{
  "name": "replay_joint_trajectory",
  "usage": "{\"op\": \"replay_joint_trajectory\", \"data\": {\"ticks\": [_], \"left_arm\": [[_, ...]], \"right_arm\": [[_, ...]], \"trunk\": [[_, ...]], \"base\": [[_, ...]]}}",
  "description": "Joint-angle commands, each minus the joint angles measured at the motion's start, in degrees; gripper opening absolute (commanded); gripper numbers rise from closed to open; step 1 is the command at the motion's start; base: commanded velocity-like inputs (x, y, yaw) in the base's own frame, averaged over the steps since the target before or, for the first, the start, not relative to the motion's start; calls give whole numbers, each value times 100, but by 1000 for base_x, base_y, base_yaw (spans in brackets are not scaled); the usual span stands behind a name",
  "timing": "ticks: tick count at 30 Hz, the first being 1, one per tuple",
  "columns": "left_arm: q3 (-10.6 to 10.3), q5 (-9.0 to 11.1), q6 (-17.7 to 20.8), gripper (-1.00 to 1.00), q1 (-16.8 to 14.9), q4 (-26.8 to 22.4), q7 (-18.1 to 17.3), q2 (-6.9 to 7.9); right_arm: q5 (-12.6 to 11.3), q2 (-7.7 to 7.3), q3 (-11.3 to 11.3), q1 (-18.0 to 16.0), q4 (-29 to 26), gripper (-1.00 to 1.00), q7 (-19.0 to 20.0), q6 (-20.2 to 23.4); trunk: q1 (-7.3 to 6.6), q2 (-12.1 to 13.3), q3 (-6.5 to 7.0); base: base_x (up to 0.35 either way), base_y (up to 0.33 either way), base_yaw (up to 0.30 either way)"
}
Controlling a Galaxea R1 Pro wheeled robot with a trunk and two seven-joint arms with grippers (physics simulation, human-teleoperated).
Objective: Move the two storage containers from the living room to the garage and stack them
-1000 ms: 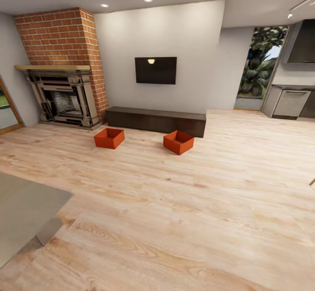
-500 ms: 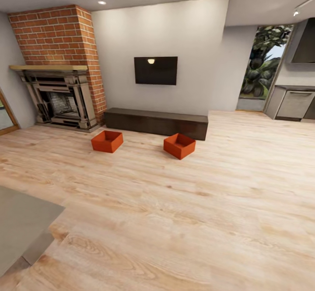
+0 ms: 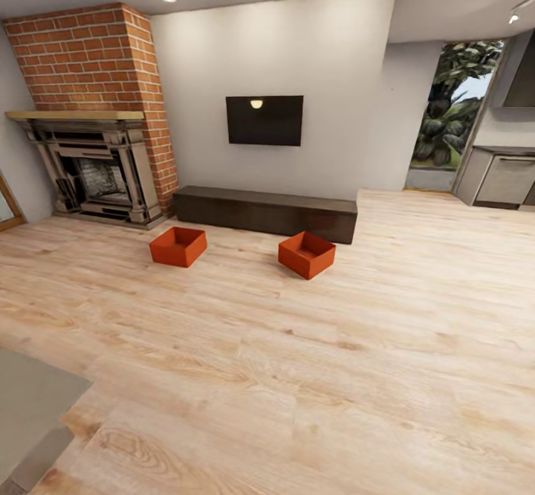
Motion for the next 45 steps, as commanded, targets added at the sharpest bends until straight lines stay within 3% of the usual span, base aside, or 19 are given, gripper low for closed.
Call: {"op": "replay_joint_trajectory", "data": {"ticks": [1,19,45], "left_arm": [[6,42,-15,100,-2,1,-9,-1],[2,35,-9,100,-3,-7,-15,-1],[1,41,10,100,-3,-1,-16,0]], "right_arm": [[-48,5,48,-5,16,100,-7,-29],[-51,5,49,-5,16,100,-7,-29],[-44,5,51,-5,16,100,-7,-27]], "trunk": [[3,-2,-5],[3,-2,-5],[3,-2,-5]], "base": [[338,0,0],[338,4,0],[338,118,0]]}}
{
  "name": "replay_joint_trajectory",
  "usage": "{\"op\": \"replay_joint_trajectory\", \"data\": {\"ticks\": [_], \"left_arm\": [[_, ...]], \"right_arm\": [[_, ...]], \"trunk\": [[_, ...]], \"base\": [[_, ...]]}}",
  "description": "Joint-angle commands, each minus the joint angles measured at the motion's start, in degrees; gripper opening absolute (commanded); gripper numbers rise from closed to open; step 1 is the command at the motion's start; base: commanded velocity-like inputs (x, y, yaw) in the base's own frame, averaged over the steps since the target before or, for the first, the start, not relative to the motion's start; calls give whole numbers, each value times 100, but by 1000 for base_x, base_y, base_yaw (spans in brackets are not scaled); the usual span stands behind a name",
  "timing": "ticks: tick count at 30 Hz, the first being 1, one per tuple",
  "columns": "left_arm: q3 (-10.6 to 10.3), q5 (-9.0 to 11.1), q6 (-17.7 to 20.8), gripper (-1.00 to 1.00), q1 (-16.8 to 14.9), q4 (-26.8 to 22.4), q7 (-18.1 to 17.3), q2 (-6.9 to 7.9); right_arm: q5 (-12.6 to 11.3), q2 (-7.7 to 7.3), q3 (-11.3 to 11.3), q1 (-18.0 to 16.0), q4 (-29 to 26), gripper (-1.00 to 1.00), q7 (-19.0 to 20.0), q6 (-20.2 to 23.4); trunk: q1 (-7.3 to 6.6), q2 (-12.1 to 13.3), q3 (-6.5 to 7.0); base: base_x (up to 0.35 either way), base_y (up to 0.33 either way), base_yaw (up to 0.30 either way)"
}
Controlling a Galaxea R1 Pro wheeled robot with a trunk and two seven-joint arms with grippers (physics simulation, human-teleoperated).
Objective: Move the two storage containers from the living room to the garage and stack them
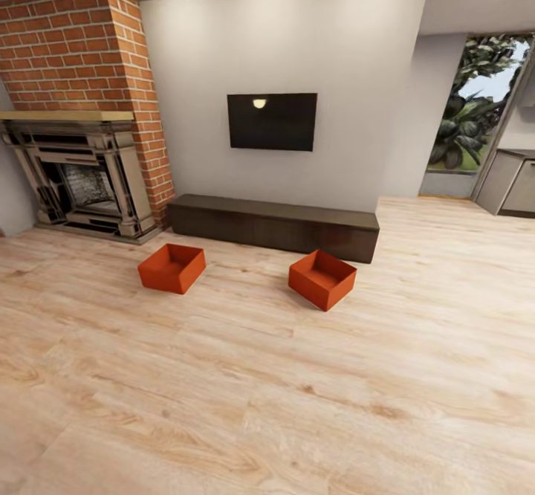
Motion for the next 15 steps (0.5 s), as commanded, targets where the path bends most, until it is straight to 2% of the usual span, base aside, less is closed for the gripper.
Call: {"op": "replay_joint_trajectory", "data": {"ticks": [1,15], "left_arm": [[6,43,-17,100,-2,1,-11,-1],[11,41,-31,100,-1,-4,-10,-2]], "right_arm": [[-50,5,47,-5,16,100,-7,-30],[-51,5,46,-5,16,100,-7,-30]], "trunk": [[3,-2,-5],[3,-2,-5]], "base": [[338,8,0],[338,1,0]]}}
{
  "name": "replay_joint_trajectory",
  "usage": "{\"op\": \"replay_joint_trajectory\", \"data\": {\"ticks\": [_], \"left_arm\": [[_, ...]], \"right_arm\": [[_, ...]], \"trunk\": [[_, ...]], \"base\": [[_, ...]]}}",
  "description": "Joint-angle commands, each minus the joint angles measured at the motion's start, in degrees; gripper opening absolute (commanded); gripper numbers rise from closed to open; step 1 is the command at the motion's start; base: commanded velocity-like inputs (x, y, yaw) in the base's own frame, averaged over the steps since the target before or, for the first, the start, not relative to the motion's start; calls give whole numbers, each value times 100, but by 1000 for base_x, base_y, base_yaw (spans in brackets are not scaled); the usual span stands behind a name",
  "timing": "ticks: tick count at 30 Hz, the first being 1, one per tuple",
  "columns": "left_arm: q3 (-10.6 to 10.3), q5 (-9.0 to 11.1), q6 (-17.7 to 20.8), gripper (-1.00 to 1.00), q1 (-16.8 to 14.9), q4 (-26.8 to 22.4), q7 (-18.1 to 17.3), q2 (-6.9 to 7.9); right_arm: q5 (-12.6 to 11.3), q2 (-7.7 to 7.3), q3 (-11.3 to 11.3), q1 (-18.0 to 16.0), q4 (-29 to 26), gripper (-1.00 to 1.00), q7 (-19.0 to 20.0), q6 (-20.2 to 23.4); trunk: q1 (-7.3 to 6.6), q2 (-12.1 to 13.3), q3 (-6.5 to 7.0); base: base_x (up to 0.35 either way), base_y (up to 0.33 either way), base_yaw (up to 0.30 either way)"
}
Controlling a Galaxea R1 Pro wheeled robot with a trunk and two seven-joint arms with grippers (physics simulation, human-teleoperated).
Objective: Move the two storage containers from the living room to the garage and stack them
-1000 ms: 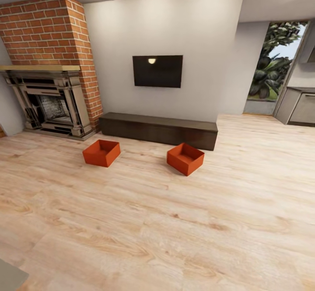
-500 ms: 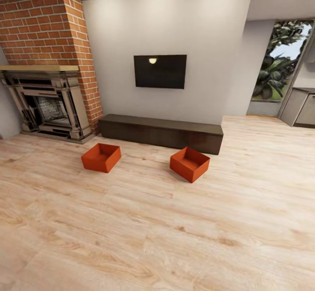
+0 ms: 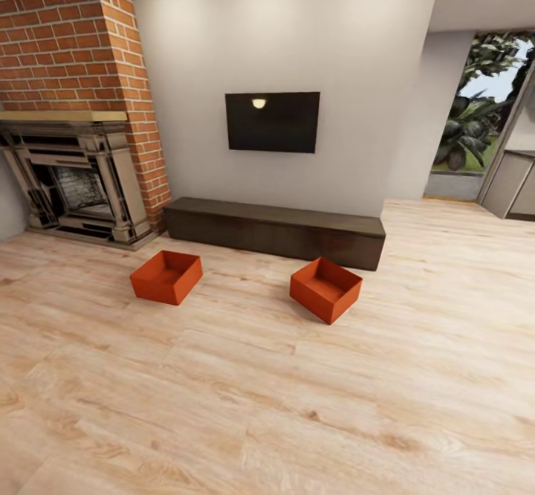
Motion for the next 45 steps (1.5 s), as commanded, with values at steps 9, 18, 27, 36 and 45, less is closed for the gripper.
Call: {"op": "replay_joint_trajectory", "data": {"ticks": [9,18,27,36,45], "left_arm": [[6,45,-14,100,1,0,-11,1],[6,45,-14,100,-1,0,-11,7],[6,46,-14,100,-2,0,-11,7],[6,46,-14,100,-1,0,-10,8],[1,37,-14,100,-2,0,-11,8]], "right_arm": [[-49,5,48,-5,16,100,-7,-29],[-51,5,48,-5,16,100,-7,-30],[-52,5,48,-5,16,100,-7,-30],[-51,5,48,-5,16,100,-7,-30],[-50,5,48,-5,16,100,-7,-30]], "trunk": [[3,-2,-5],[3,-2,-5],[3,-2,-5],[3,-2,-5],[3,-2,-5]], "base": [[338,0,0],[338,0,0],[338,0,0],[338,48,0],[337,113,0]]}}
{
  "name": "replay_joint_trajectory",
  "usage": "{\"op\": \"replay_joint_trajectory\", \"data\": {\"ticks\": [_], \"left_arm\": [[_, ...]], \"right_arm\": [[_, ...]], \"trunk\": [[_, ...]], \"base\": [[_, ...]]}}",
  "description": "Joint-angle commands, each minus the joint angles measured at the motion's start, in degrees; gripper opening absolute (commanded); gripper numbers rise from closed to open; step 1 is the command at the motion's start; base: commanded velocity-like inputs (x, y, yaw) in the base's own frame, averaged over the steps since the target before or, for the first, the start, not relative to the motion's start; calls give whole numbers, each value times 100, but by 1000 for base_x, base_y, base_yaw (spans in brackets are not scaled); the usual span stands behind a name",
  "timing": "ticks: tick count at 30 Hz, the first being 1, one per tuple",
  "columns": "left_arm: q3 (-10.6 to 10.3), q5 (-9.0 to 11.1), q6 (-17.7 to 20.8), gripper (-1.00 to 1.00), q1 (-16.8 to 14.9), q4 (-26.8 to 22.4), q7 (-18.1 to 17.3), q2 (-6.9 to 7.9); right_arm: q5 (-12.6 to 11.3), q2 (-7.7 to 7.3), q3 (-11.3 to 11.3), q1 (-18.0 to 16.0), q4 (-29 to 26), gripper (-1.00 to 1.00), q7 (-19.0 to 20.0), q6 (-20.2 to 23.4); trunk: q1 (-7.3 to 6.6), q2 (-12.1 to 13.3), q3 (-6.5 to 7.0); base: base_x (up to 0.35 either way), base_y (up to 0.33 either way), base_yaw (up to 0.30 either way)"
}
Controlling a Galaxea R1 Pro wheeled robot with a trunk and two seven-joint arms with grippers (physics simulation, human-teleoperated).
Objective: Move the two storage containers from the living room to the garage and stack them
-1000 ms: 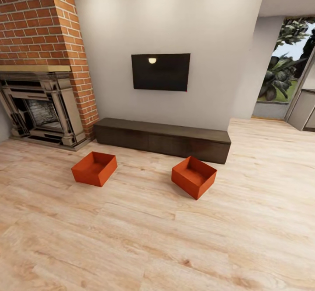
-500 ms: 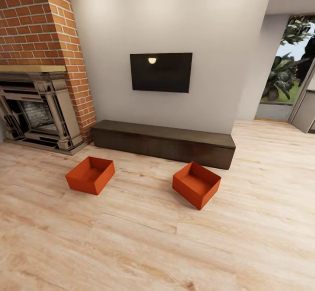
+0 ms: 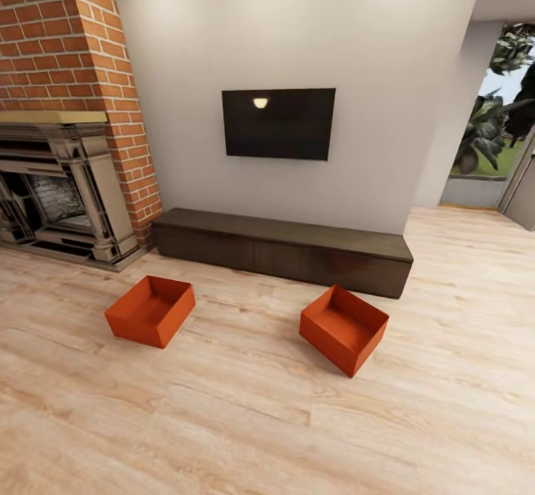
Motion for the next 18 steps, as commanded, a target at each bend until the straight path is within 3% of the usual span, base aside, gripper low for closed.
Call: {"op": "replay_joint_trajectory", "data": {"ticks": [1,10,18], "left_arm": [[3,45,-9,100,-2,1,-11,-1],[8,50,-5,100,-2,1,-5,-1],[9,51,-4,100,-3,1,-4,-1]], "right_arm": [[-46,5,48,-5,16,100,-7,-29],[-45,5,48,-5,16,100,-8,-29],[-45,5,48,-5,16,100,-9,-29]], "trunk": [[3,-2,-5],[3,-2,-5],[3,-2,-5]], "base": [[335,133,0],[335,119,0],[337,20,0]]}}
